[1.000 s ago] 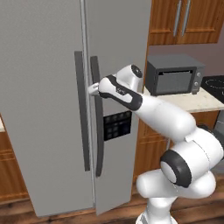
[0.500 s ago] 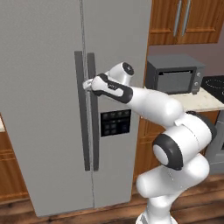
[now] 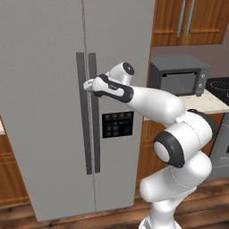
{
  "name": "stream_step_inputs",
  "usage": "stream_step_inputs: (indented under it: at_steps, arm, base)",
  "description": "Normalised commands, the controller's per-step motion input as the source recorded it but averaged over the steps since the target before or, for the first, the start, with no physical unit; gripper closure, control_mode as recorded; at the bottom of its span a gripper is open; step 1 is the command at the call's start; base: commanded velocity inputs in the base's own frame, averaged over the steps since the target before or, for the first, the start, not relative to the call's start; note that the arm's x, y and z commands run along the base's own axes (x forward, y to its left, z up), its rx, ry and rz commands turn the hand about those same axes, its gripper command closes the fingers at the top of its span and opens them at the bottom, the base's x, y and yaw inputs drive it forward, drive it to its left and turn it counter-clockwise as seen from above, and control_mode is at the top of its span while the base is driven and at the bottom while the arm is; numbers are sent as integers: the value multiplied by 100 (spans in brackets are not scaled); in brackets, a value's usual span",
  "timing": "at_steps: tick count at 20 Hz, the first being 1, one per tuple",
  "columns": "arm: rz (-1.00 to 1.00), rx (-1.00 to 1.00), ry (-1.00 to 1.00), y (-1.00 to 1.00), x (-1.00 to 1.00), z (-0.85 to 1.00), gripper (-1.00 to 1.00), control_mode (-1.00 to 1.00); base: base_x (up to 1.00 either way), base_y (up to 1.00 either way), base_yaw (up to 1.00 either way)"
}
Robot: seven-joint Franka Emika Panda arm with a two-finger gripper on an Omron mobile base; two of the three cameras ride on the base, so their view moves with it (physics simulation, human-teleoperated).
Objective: Take the bottled waters from the counter and place them in the freezer to freeze. Close the freezer door after placing the bottles.
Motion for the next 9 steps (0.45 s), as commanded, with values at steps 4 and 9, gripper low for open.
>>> stream_step_inputs:
  at_steps: [4, 9]
  arm:
    - [0, 0, 3, 0, 46, 0, -100, -100]
    - [0, 0, 4, 0, 46, 0, -100, -100]
  base:
    - [0, 0, 0]
    - [0, 0, 0]
